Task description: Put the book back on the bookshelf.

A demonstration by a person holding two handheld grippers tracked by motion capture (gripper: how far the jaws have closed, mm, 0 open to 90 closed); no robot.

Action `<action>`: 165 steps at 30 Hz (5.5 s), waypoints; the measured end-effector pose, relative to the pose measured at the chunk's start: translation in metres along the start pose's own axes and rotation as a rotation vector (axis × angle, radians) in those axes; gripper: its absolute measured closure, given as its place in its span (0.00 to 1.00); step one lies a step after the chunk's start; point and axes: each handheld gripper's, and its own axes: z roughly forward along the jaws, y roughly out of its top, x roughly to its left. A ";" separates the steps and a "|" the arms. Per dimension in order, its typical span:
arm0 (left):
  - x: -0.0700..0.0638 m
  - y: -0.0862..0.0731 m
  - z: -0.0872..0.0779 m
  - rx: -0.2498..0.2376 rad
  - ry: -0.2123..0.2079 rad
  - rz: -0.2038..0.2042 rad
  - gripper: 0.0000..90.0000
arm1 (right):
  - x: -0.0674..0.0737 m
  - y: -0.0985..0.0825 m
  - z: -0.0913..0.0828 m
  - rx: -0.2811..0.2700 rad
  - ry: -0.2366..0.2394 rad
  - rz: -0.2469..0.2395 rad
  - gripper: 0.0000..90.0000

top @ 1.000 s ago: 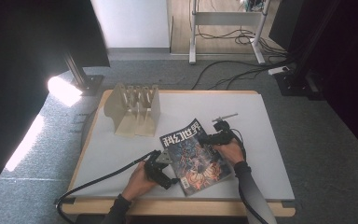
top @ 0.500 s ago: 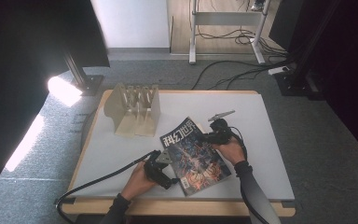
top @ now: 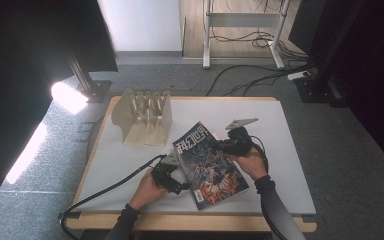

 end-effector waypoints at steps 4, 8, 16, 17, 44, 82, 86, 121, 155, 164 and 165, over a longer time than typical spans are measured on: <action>0.010 0.005 0.002 -0.038 -0.006 -0.047 0.00 | 0.006 0.003 -0.006 -0.008 0.000 -0.020 0.90; 0.017 0.011 0.003 -0.040 -0.004 -0.076 0.00 | 0.009 0.005 -0.009 -0.012 0.006 -0.035 0.90; 0.019 0.018 0.004 -0.053 0.008 -0.113 0.06 | 0.009 0.005 -0.010 -0.018 0.017 -0.039 0.90; 0.019 0.018 0.002 -0.063 0.014 -0.110 0.08 | 0.008 0.004 -0.011 -0.021 0.017 -0.039 0.90; 0.006 0.061 -0.060 -0.186 0.151 -0.015 0.61 | 0.009 0.012 -0.031 -0.115 0.014 -0.067 0.90; -0.039 0.092 -0.109 -0.251 0.171 0.256 0.86 | 0.000 0.000 -0.062 -0.199 -0.070 -0.105 0.89; -0.045 0.100 -0.103 -0.214 0.184 0.276 0.83 | -0.003 -0.007 -0.066 -0.202 -0.059 -0.102 0.89; -0.031 0.113 -0.083 -0.190 0.088 0.214 0.92 | -0.014 -0.037 -0.077 -0.187 -0.153 -0.092 0.60; -0.006 0.088 -0.152 -0.235 0.180 0.087 0.92 | -0.030 -0.102 -0.017 -0.005 -0.253 0.003 0.11; -0.001 0.080 -0.175 -0.250 0.207 0.052 0.92 | -0.030 -0.111 -0.012 0.005 -0.267 0.014 0.08; -0.001 0.079 -0.178 -0.253 0.212 0.047 0.92 | -0.031 -0.113 -0.011 0.005 -0.271 0.013 0.08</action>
